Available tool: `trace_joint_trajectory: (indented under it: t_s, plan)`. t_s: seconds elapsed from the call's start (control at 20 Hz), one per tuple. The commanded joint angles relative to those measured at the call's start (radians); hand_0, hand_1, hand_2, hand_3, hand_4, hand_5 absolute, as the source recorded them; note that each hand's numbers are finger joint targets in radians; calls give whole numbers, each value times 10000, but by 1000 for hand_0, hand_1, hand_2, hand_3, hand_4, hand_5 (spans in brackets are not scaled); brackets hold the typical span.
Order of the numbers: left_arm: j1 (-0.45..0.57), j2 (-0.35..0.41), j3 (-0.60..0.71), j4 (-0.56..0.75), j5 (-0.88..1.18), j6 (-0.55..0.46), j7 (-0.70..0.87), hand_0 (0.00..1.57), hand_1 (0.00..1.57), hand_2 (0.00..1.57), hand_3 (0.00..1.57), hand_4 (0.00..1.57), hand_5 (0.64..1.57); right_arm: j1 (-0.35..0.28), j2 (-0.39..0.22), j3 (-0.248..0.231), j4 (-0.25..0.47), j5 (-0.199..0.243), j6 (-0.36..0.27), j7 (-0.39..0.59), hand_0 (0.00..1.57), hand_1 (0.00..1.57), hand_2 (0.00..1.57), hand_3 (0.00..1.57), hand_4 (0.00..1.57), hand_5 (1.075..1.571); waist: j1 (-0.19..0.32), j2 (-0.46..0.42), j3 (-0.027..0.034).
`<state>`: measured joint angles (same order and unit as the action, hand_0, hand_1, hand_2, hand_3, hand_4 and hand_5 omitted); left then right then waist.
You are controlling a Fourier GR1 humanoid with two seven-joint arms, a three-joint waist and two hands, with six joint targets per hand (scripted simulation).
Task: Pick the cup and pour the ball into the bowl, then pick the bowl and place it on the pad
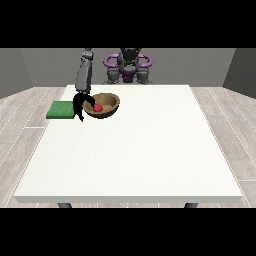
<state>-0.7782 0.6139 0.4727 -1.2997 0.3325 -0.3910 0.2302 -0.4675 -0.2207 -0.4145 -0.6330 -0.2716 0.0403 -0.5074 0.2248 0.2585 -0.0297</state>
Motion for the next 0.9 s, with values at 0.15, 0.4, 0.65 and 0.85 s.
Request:
trace_joint_trajectory:
  t_s: [0.15,0.4,0.65,0.85]
  plan:
    - [-195,72,146,-219,309,20,68,0,0,0,0,1071,1523,967,-589,266,827,847,-1416,704,1571,1571,1571,1566,903,1495,175,760,290]
    - [1,207,220,70,462,-281,82,0,0,0,0,1160,1527,1020,-1239,468,205,1059,-2212,1484,1571,1571,1571,1292,995,1542,370,245,254]
    - [196,366,351,853,292,-134,240,0,0,0,0,1191,1528,768,-2110,1014,-563,1226,-2297,3315,1571,1571,1571,1111,1026,1548,-310,-672,237]
    - [713,465,585,1308,120,-272,-290,0,0,0,0,1200,1540,415,-3082,1279,-1010,1223,-1772,4785,1571,1571,1571,969,1046,1557,-698,-833,243]
